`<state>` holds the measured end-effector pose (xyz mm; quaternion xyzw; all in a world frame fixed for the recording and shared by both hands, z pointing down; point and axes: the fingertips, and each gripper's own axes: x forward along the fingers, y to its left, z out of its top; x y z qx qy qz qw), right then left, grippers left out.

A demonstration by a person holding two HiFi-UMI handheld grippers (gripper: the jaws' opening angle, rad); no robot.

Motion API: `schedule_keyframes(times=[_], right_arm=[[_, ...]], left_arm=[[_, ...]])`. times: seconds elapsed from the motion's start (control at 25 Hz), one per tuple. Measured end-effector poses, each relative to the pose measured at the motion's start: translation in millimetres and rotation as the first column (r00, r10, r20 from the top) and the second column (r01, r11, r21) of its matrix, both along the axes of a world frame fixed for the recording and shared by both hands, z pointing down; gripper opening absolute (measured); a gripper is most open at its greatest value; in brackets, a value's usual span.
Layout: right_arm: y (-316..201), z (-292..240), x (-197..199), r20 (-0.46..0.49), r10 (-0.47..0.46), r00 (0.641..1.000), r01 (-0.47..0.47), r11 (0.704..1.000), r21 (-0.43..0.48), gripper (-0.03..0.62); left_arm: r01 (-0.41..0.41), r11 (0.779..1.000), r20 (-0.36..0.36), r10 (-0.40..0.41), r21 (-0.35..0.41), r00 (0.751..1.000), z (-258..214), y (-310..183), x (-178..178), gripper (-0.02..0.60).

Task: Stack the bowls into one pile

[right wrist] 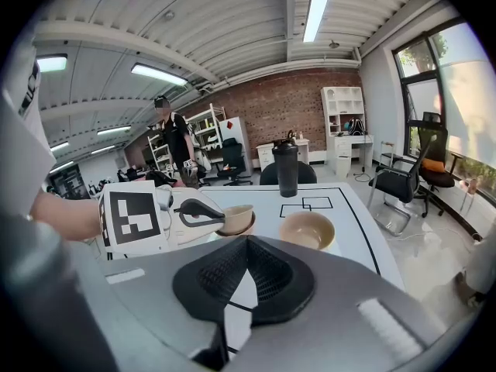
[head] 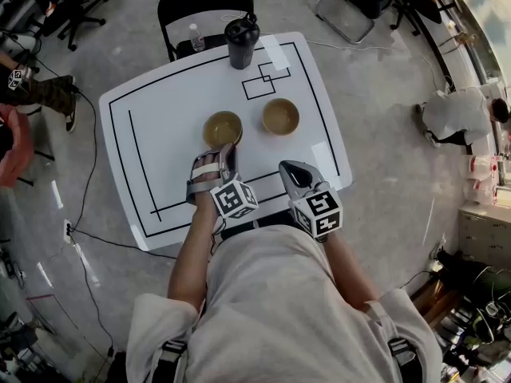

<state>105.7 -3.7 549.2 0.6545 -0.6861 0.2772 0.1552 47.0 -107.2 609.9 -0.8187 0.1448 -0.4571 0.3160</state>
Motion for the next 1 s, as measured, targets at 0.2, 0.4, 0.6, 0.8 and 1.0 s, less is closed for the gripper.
schedule_keyframes(times=[0.2,0.4,0.6,0.8,1.0], right_arm=[[-2.8,0.0,-1.4,0.002,-0.005,1.0,0.005,1.0,0.0,0.0],[-4.5,-0.8,-3.3,0.003,-0.011,1.0,0.011,1.0,0.001,0.0],[-1.9,2.1,-1.2,0.002,-0.008,1.0,0.009,1.0,-0.006,0.0],[0.4,-0.4,3.8,0.0,-0.002,1.0,0.002,1.0,-0.01,0.0],[3.5,-0.6,6.0,0.0,0.001,1.0,-0.001,1.0,-0.015,0.0]], left_arm=[[0.003,1.0,0.005,-0.003,-0.009,1.0,3.4,0.0,-1.4,0.025],[-0.001,1.0,0.007,0.001,-0.013,1.0,5.3,0.8,-0.5,0.025],[-0.004,1.0,0.016,0.004,-0.021,1.0,10.9,2.4,1.4,0.023],[-0.002,1.0,0.028,0.002,-0.027,1.0,13.7,2.6,3.1,0.02],[0.01,0.999,0.039,-0.008,-0.038,0.999,18.6,3.2,2.6,0.017]])
